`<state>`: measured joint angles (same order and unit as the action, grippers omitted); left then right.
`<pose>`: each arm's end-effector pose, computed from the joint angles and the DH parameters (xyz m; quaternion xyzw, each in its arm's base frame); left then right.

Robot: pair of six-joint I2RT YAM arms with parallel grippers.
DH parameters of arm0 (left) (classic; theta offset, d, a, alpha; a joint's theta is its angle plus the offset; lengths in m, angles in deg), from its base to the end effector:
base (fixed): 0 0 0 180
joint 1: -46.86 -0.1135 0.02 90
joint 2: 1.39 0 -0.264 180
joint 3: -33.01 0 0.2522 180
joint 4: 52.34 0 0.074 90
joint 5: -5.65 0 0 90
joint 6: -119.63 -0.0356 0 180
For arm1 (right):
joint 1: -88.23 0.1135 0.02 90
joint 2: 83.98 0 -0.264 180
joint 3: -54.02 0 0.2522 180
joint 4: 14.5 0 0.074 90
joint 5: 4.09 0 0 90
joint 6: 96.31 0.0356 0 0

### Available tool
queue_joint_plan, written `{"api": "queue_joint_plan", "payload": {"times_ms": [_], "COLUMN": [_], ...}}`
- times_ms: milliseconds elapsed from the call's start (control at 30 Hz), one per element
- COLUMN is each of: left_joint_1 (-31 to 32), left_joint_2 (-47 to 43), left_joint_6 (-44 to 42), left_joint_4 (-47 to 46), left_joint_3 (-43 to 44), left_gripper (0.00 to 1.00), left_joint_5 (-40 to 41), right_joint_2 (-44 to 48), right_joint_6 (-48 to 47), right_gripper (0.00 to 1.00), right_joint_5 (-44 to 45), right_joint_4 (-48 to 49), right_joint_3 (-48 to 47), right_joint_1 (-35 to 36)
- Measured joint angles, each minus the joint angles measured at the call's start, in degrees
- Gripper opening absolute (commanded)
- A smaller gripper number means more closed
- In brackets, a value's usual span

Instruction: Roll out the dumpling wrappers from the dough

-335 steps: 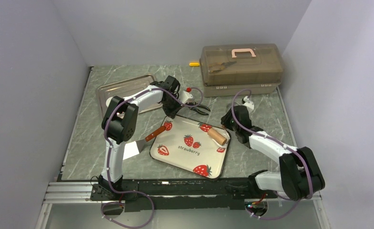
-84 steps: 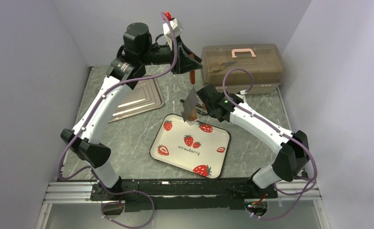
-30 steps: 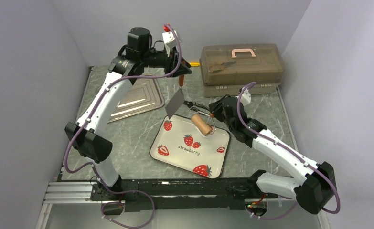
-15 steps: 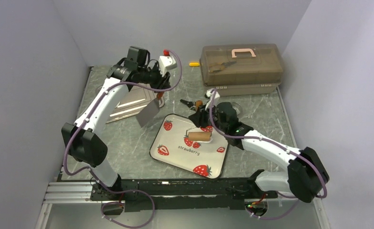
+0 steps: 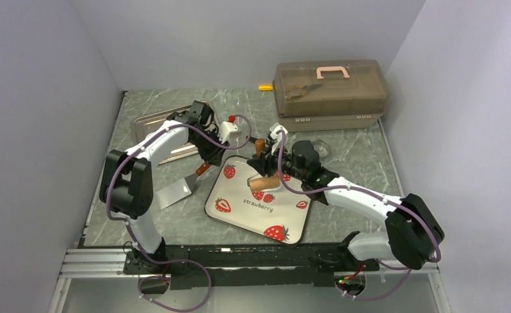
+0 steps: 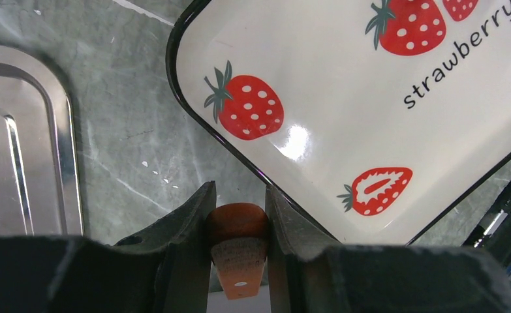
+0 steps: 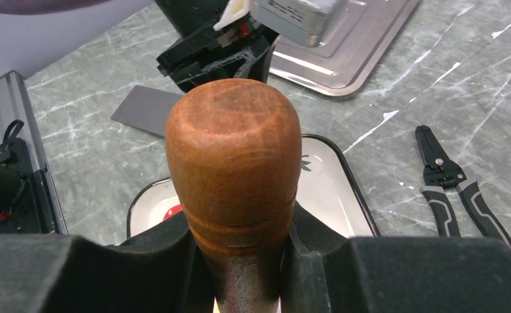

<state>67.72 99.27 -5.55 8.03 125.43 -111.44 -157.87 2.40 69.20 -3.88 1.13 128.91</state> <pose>0.3278 -0.1423 0.2384 0.4871 0.8229 -0.2059 0.2077 0.2121 0.1958 0.2573 -0.2987 0.7050 0.3661 0.5289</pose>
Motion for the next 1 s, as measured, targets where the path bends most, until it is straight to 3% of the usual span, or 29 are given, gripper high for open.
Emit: {"api": "queue_joint_plan", "payload": {"times_ms": [300, 767, 867, 1000], "left_joint_1": [-0.07, -0.13, -0.22, -0.28], "left_joint_2": [0.61, 4.63, 4.22, 2.19], "left_joint_6": [-1.36, -2.27, -1.99, -1.01], "left_joint_4": [-1.07, -1.7, 1.31, 6.16], "left_joint_3": [-0.42, 0.72, 4.7, 15.34], "left_gripper": [0.37, 0.49, 0.55, 0.75], "left_joint_5": [-3.58, -6.56, -10.08, -17.4], "right_joint_2": [-1.57, -2.01, -2.01, -2.03], "right_joint_6": [-2.93, -4.13, -5.25, -6.49], "right_gripper": [0.0, 0.0, 0.0, 0.0], "right_joint_5": [-0.85, -1.92, -2.47, -4.07], "right_joint_4": [0.13, 0.02, -0.59, -1.97], "right_joint_3": [0.76, 1.31, 1.29, 1.29], "right_joint_1": [1.05, 1.05, 1.05, 1.03]}}
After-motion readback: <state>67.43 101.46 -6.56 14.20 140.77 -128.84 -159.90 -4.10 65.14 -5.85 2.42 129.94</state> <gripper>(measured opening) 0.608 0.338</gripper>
